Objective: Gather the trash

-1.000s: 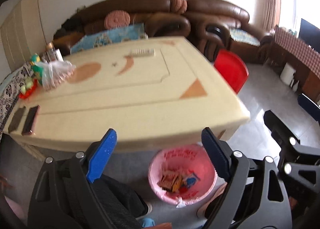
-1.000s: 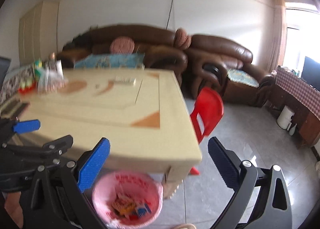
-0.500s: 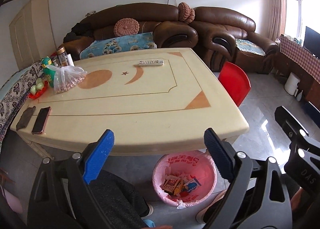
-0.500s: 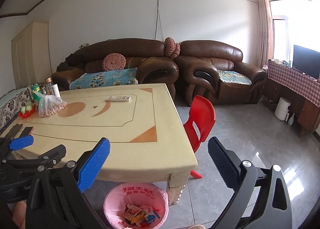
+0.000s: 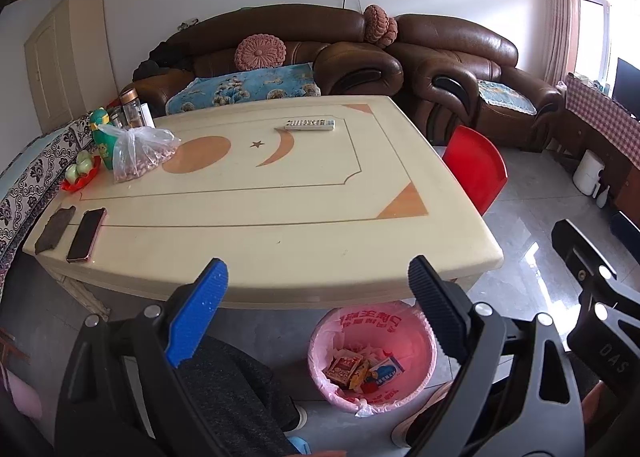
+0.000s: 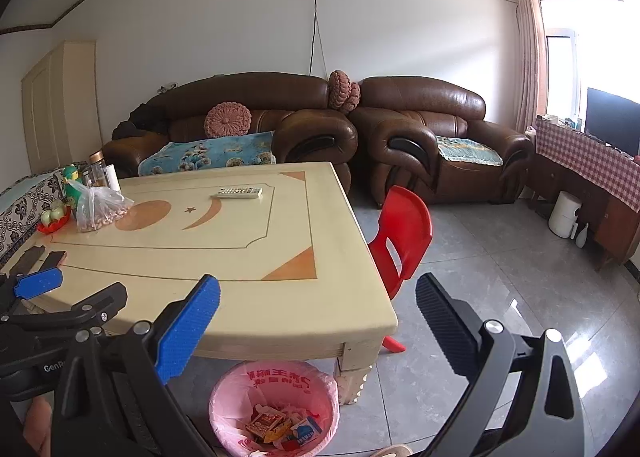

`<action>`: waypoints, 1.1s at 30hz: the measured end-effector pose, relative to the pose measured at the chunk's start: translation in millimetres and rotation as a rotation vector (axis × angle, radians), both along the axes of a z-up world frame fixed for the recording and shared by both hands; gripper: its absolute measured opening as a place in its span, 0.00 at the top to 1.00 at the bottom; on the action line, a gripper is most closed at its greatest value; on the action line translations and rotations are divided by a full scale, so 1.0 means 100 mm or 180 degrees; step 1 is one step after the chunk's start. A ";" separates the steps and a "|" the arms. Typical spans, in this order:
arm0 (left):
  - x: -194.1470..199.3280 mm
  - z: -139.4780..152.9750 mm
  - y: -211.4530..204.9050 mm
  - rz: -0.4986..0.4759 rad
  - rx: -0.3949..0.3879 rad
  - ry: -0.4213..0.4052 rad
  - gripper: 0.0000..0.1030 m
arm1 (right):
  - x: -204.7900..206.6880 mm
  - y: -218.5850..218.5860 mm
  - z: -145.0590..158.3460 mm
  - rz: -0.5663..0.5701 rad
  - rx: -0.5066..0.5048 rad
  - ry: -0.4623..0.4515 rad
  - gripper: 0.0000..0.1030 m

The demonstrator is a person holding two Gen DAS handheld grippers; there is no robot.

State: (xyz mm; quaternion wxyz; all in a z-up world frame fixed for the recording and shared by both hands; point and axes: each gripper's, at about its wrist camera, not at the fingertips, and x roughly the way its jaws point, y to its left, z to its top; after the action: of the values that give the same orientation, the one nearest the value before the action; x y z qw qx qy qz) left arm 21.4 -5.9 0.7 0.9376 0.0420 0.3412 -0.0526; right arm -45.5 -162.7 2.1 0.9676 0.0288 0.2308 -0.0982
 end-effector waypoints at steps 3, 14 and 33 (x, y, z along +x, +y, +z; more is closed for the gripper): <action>0.00 0.00 0.01 -0.0001 -0.0005 0.0013 0.13 | 0.01 -0.02 0.00 0.0007 0.0013 0.0014 0.07; 0.01 -0.02 0.02 0.0000 -0.0005 0.0040 0.13 | 0.02 -0.01 -0.04 0.0001 -0.0005 0.0040 0.07; -0.10 0.06 0.05 -0.0026 -0.0038 -0.0129 0.07 | 0.04 0.01 -0.08 0.0033 -0.0018 0.0074 0.07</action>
State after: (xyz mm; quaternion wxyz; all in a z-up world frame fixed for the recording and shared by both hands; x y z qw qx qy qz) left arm 11.1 -0.7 7.2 0.9443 0.0388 0.3216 -0.0576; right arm -41.4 -161.9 -5.6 0.9654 0.0237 0.2419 -0.0942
